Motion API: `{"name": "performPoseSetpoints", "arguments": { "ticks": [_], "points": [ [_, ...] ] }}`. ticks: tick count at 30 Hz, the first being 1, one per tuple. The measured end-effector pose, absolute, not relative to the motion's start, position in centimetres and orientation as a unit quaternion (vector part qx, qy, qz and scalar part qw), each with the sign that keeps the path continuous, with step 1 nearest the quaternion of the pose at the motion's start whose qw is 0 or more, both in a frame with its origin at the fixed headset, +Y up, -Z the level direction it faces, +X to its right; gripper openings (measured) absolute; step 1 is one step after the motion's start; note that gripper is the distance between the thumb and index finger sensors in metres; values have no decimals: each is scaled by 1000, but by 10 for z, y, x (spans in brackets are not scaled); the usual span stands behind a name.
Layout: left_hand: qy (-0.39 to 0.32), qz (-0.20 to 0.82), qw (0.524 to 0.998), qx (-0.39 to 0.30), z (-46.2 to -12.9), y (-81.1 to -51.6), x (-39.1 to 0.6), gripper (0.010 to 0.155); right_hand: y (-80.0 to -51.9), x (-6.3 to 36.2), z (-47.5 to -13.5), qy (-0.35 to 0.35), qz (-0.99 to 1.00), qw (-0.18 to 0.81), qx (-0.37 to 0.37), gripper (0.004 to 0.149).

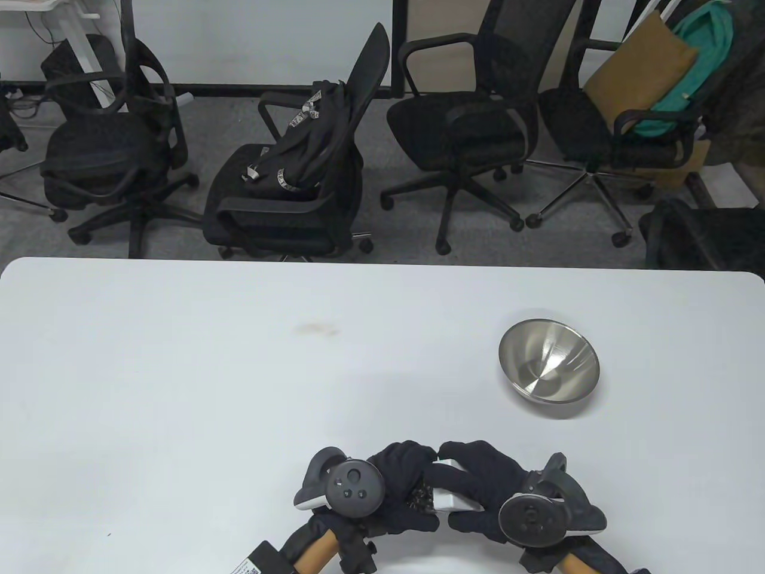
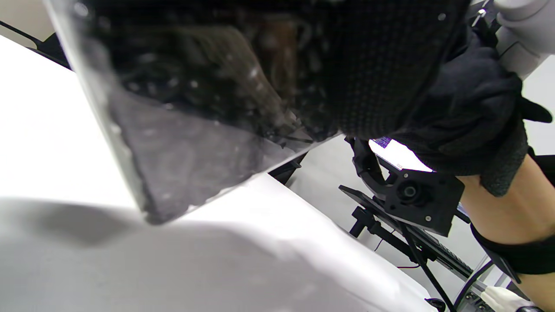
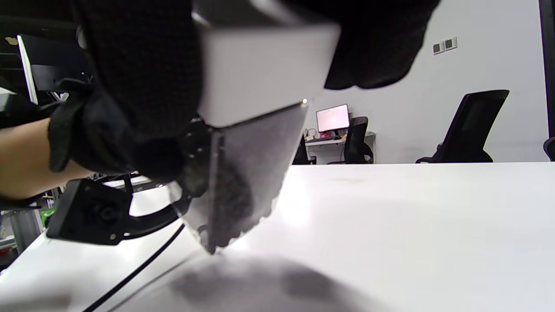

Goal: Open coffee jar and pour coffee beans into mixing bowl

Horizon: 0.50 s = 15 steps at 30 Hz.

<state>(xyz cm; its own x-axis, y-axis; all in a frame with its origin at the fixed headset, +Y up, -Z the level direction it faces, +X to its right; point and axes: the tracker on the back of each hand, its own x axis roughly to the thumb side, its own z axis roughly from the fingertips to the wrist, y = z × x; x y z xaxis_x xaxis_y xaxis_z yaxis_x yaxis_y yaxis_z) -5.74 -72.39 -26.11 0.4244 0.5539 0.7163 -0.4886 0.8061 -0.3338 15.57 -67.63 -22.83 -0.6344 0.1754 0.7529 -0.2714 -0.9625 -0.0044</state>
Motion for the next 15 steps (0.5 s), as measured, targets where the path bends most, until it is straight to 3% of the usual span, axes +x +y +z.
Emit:
{"name": "performPoseSetpoints", "arguments": {
  "ticks": [3,7,10,13,15],
  "points": [
    [-435,307,846,-35,-261,-724,-57,92,-677,155,-228,-49,903,112,412,80],
    [-429,296,853,-24,-260,-723,-57,92,-674,161,-231,-40,895,160,415,95],
    [-420,290,859,-20,-260,-724,-57,92,-673,170,-231,-58,908,196,365,94],
    [-411,267,872,-3,-259,-725,-54,92,-674,174,-232,-90,932,184,299,86],
    [-406,250,879,10,-257,-726,-51,92,-676,174,-234,-98,943,164,273,88]
  ]
}}
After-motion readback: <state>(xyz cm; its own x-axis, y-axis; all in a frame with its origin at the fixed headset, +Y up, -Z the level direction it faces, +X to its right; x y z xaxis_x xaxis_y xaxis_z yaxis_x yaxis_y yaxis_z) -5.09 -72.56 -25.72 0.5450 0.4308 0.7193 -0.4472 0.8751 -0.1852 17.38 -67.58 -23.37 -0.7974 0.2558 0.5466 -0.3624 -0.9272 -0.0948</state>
